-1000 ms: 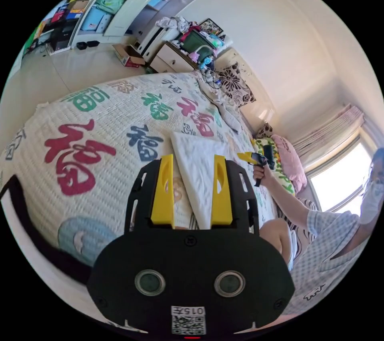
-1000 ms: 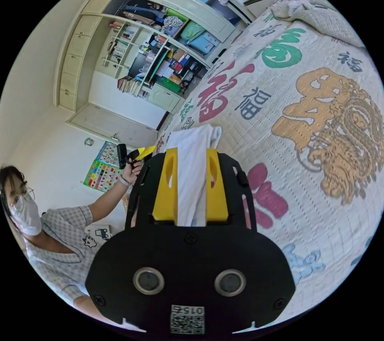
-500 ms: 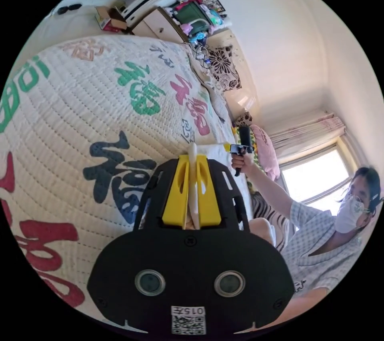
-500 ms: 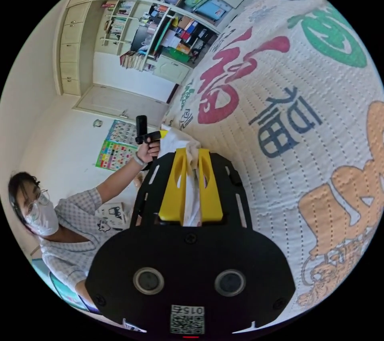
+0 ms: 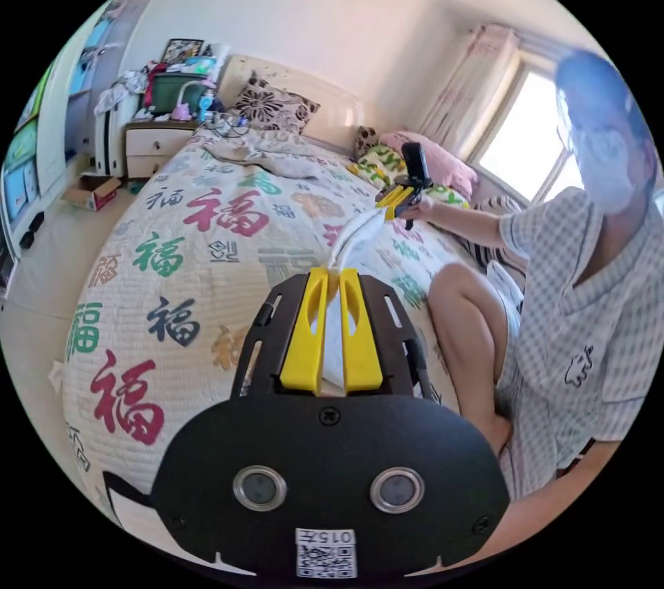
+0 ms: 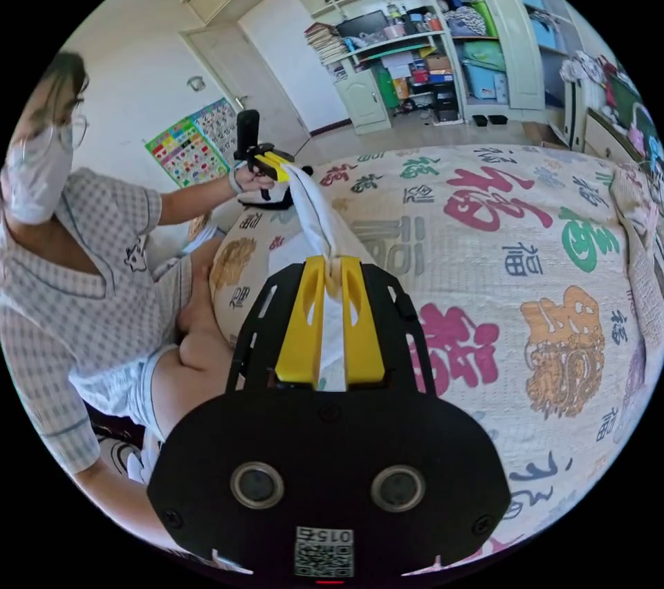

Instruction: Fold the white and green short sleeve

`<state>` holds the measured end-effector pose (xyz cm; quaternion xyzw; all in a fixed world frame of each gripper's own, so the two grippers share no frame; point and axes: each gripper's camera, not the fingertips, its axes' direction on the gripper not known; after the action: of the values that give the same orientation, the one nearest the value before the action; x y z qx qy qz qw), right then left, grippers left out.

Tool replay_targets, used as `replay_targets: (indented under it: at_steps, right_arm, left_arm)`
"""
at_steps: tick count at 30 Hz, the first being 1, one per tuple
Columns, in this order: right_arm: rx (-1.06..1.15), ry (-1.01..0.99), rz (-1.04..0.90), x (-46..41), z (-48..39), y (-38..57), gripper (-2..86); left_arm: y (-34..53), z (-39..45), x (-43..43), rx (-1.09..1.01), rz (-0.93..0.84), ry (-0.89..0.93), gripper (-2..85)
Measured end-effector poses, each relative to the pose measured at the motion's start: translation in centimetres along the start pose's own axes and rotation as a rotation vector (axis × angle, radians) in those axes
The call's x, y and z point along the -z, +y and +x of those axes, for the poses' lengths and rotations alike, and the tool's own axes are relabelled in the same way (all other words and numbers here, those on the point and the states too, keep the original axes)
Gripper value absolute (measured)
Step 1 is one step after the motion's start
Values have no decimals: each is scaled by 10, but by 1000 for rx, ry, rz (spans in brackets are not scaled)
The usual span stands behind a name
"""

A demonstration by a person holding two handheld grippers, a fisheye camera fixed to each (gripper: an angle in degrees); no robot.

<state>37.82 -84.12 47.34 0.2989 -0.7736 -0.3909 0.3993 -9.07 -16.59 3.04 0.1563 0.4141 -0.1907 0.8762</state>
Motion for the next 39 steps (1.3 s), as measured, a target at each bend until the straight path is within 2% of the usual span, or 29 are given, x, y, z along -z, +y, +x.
replay_targets:
  at_steps: [5,11,15,18,21,25,31,36,39]
  right_arm:
    - [74,105,-208,-54,-64,51,47]
    - [39,150,-401,-88,-88,76,62]
    - [-59,105,-262,-52,-97,84,63]
    - [-43,114,-211,-42,-113,77,73]
    - [-18,69,-247,-68,-121,64,69]
    - [-27,38,-436,-118,-118,64,38]
    - [-53,12,-436,-105,-129,92,0]
    - [-219,-92,-357,-74,-116,123,-1]
    - [-382,-196,-162,-27,-100,151,46]
  left_arm:
    - [47,71,-38,-45,-152,-86,5]
    - [71,103,-71,10,-257,-222,21]
    - [64,112,-51,94,-231,-219,34]
    - [46,114,-42,154,-128,-196,55]
    - [29,107,-69,191,-118,-148,60]
    - [29,90,-128,238,-276,-115,38]
    - [40,86,-136,278,-311,-143,5]
    - [45,71,-130,374,-301,-95,8]
    - [52,53,-107,466,-182,-1,45]
